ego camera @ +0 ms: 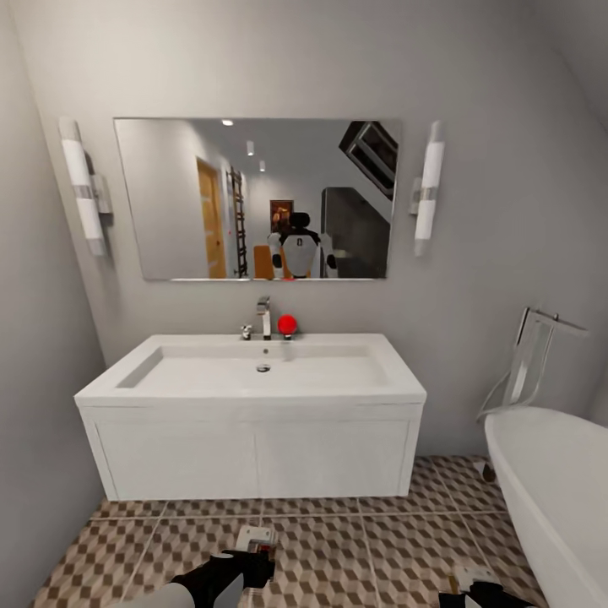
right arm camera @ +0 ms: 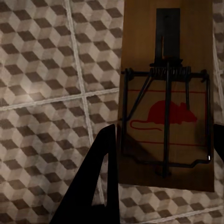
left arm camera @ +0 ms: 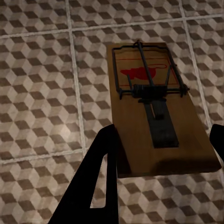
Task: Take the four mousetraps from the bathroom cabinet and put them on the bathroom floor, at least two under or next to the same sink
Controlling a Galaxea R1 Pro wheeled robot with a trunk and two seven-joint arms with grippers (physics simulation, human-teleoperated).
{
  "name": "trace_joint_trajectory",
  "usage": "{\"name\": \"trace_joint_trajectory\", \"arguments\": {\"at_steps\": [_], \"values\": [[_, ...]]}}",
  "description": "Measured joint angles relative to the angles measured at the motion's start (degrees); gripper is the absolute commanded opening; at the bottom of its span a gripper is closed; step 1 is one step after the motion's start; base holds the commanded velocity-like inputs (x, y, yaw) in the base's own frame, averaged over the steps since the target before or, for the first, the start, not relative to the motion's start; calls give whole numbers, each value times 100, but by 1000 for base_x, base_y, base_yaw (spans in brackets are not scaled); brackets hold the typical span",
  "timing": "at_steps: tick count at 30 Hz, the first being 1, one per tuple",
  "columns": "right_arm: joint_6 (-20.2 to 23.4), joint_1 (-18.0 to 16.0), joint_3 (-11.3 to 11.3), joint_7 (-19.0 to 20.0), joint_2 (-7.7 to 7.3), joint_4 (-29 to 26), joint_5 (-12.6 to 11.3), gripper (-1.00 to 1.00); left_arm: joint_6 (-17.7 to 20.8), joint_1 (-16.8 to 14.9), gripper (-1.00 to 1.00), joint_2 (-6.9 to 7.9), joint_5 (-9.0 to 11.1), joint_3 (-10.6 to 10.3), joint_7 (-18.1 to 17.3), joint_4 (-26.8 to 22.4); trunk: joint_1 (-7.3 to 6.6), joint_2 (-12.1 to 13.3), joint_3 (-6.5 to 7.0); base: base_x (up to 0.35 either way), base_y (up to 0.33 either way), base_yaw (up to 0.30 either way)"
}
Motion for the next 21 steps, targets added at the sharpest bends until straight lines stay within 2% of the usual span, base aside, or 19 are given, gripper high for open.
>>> {"name": "trace_joint_trajectory", "arguments": {"at_steps": [6, 12, 19, 21], "values": [[-40, -1, 0, -7, -5, -1, 1, -100, 0, 0, -100, 1, 2, 0, 0, -1, 0, 0, 0, 322, 0, 132], [-42, 0, 0, 1, -7, 0, 0, -100, 0, -1, -100, 0, 2, 0, 0, 0, 0, 0, 0, 322, 0, 21], [-48, 0, 0, -32, -4, -1, 2, -100, -21, 0, -100, 0, 47, 19, -18, 23, 3, 1, 0, 55, 0, 0], [-89, 0, 4, -39, 9, -2, 21, -100, -21, 1, -100, 114, 171, 24, -33, 44, 3, 1, 0, 4, 0, 0]]}}
